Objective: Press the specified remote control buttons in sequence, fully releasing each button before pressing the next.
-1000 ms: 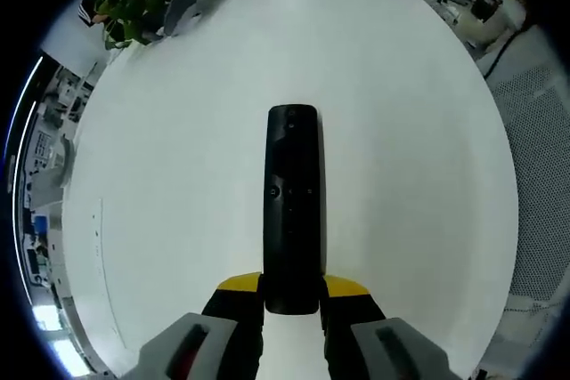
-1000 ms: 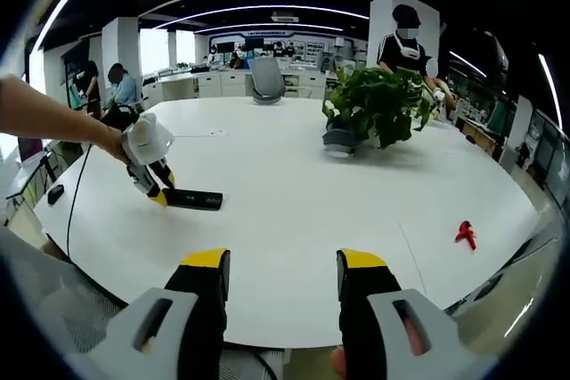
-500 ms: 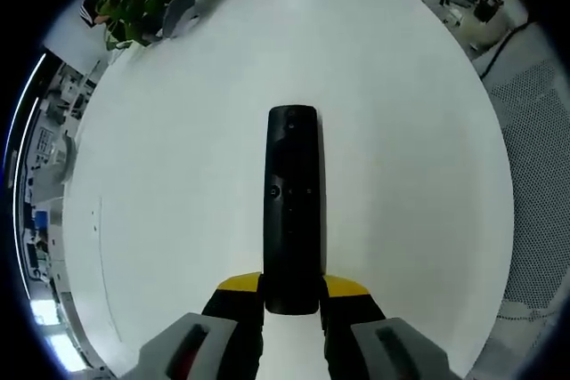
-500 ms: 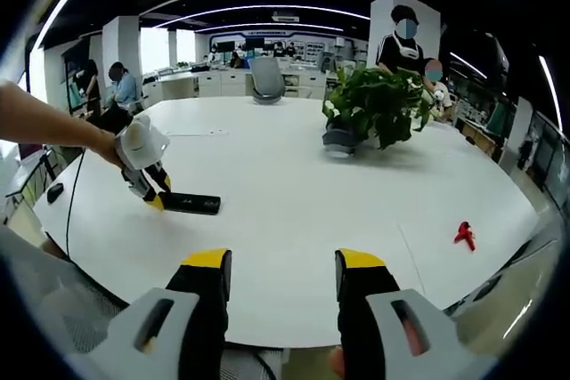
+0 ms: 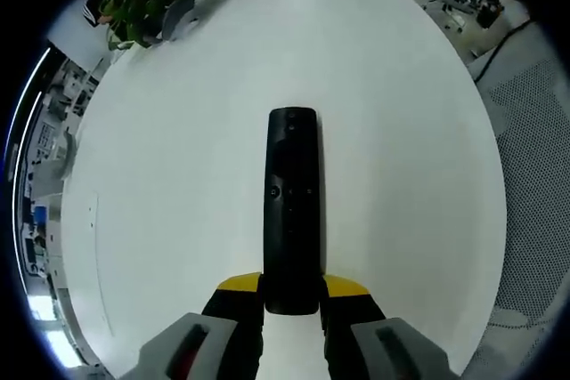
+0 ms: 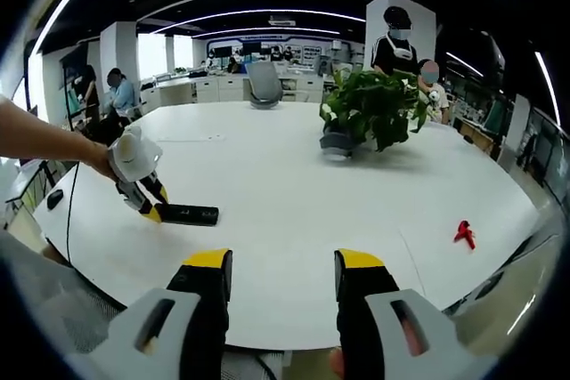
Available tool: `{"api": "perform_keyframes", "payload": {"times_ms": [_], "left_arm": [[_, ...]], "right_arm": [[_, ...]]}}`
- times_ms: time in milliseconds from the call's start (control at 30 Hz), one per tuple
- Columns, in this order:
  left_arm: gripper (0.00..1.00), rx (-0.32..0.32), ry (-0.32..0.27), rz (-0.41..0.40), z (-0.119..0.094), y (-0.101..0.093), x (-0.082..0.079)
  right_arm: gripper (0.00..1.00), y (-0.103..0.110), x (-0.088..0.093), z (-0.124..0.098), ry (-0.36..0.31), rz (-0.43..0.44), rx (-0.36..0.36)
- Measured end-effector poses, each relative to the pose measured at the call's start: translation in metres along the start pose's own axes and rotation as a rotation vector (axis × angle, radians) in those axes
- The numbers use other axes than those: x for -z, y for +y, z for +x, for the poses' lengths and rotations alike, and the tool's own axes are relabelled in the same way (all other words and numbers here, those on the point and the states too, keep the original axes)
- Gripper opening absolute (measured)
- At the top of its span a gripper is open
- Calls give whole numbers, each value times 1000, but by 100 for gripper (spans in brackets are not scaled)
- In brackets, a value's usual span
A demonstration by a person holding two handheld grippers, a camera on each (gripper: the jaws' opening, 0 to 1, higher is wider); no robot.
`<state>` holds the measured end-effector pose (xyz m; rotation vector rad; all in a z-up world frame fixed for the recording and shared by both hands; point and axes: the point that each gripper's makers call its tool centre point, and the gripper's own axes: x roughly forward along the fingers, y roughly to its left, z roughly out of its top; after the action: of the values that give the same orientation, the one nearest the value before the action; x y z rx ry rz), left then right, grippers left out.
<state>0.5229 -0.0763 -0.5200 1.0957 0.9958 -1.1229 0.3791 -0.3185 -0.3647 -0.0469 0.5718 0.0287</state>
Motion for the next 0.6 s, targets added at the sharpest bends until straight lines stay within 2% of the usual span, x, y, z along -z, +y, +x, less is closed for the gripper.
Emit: {"api": "perform_keyframes", "payload": {"times_ms": [600], "left_arm": [[24, -2, -9, 11, -3, -15, -1]], "right_arm": [[45, 2, 0, 0, 3, -3, -10]]}}
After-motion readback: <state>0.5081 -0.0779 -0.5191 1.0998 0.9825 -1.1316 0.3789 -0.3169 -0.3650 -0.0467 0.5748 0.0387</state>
